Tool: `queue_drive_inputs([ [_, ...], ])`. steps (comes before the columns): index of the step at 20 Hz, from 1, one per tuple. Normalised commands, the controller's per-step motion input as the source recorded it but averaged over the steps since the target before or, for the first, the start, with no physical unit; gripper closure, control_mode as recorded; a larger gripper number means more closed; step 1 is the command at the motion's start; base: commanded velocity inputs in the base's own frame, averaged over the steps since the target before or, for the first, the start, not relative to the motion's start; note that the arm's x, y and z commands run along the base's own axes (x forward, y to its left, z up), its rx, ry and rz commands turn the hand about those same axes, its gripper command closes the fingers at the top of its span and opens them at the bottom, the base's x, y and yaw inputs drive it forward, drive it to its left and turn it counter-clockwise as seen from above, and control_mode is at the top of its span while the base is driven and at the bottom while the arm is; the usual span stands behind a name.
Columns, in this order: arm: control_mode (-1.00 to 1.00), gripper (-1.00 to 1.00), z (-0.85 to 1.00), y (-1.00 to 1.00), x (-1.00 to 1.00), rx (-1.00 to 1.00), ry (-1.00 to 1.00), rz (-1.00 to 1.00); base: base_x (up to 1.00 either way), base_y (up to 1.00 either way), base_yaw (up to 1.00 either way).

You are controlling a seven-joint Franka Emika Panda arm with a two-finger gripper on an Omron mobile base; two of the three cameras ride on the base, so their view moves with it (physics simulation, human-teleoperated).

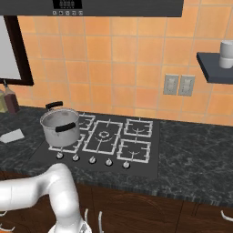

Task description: Put the garlic and potato in the pot. Retrieve the spatula and lightly stir the vegetables in the pot.

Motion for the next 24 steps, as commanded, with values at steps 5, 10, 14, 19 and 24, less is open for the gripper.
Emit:
queue_drive_inputs([
  [5, -1.0, -1.0, -0.13, 0.3, 0.1, 0.0, 0.12, 0.0, 0.0, 0.0, 0.0],
  [10, -1.0, -1.0, -0.24, 0.1, 0.0, -0.05, 0.05, 0.0, 0.0, 0.0, 0.0],
  [14, -1.0, -1.0, -0.35, 0.0, -0.01, -0.11, 0.0, 0.0, 0.0, 0.0, 0.0],
  [19, -1.0, 1.0, -0.35, 0.03, -0.04, -0.02, 0.0, 0.0, 0.0, 0.0, 0.0],
  [24, -1.0, 1.0, 0.01, -0.01, -0.3, 0.0, 0.0, 0.0, 0.0, 0.0, 0.0],
])
